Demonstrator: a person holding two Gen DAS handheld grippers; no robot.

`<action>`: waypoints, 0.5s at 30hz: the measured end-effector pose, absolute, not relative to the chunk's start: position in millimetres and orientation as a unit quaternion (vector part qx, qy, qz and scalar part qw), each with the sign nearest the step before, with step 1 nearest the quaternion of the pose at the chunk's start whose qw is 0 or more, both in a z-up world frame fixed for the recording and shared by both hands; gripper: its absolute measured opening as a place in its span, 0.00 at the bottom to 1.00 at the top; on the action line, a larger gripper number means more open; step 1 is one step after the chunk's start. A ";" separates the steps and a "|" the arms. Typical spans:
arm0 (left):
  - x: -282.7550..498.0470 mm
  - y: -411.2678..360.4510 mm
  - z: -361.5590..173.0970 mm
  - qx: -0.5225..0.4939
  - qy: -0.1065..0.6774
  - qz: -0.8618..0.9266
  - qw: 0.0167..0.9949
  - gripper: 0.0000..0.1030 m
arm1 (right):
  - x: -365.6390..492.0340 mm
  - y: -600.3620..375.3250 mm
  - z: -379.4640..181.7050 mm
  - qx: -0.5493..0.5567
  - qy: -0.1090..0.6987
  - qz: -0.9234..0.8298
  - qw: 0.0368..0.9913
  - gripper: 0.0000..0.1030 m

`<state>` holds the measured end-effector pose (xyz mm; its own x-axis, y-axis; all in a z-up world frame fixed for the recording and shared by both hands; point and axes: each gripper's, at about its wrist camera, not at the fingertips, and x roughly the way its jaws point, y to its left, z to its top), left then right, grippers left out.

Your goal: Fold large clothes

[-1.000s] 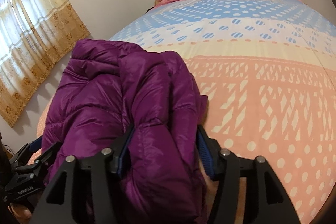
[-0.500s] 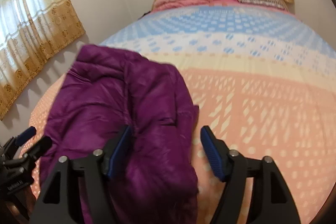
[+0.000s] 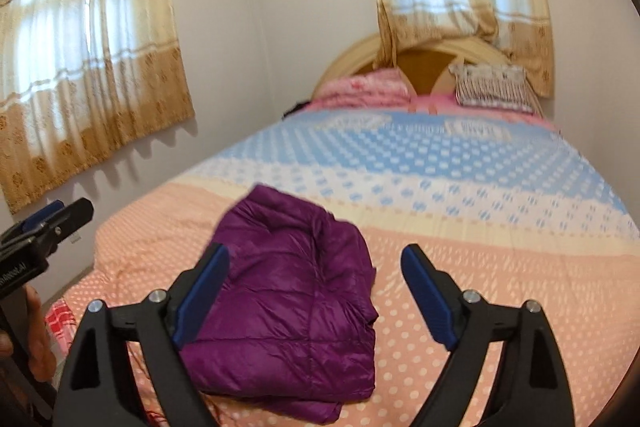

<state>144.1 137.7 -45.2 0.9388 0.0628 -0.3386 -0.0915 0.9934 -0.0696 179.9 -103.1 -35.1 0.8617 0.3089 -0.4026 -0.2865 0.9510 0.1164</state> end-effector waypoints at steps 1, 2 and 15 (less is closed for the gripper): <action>142.2 138.0 -43.0 -0.044 0.169 0.040 0.984 0.91 | 177.1 -101.9 -31.0 0.022 0.206 0.154 0.966 0.88; 141.6 138.8 -41.0 -0.045 0.167 0.040 0.984 0.91 | 174.6 -100.4 -29.0 0.018 0.202 0.155 0.967 0.88; 138.1 137.7 -41.7 -0.046 0.166 0.040 0.984 0.91 | 165.9 -103.5 -30.3 0.029 0.201 0.166 0.965 0.88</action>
<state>138.1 137.7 -41.7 0.9420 0.0633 -0.3296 -0.0937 0.9926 -0.0772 165.9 -103.5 -30.3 0.8639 0.3331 -0.3777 -0.3095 0.9428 0.1237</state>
